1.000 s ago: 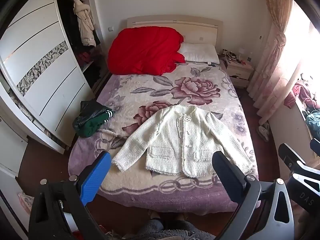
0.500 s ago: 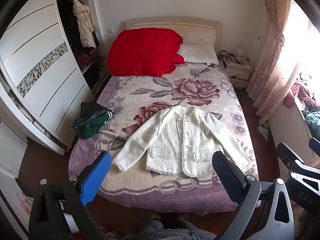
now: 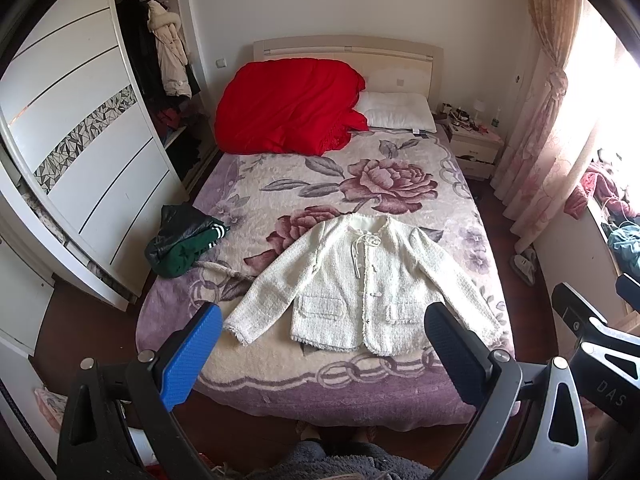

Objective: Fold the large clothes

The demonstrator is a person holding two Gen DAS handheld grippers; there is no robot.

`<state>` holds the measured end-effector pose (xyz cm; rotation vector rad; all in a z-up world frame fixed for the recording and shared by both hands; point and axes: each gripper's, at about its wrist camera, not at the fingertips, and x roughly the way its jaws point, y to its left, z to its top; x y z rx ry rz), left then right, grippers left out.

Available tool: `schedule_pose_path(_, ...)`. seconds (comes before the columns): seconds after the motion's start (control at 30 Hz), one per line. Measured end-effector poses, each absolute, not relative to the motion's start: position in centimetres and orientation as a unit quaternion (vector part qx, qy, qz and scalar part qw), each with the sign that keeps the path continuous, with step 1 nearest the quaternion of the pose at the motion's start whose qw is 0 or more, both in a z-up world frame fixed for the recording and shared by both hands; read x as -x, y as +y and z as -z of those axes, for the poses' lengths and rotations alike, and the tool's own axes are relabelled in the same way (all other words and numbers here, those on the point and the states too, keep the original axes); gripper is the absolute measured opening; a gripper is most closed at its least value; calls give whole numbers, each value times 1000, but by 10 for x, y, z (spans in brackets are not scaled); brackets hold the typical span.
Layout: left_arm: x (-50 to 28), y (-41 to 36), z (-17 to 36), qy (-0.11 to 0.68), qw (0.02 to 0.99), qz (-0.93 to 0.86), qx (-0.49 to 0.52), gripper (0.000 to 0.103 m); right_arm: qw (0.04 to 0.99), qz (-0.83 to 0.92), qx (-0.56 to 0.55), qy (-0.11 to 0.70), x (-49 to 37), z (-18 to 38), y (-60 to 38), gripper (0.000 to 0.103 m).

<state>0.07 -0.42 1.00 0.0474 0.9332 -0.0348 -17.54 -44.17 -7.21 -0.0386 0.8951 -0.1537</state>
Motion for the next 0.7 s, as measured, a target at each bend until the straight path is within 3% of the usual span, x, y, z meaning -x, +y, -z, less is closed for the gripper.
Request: schedule_pose_path(0.7, -1, -11, -30, 441, 897, 19, -17, 103, 901, 73, 20, 428, 175, 59, -437, 103)
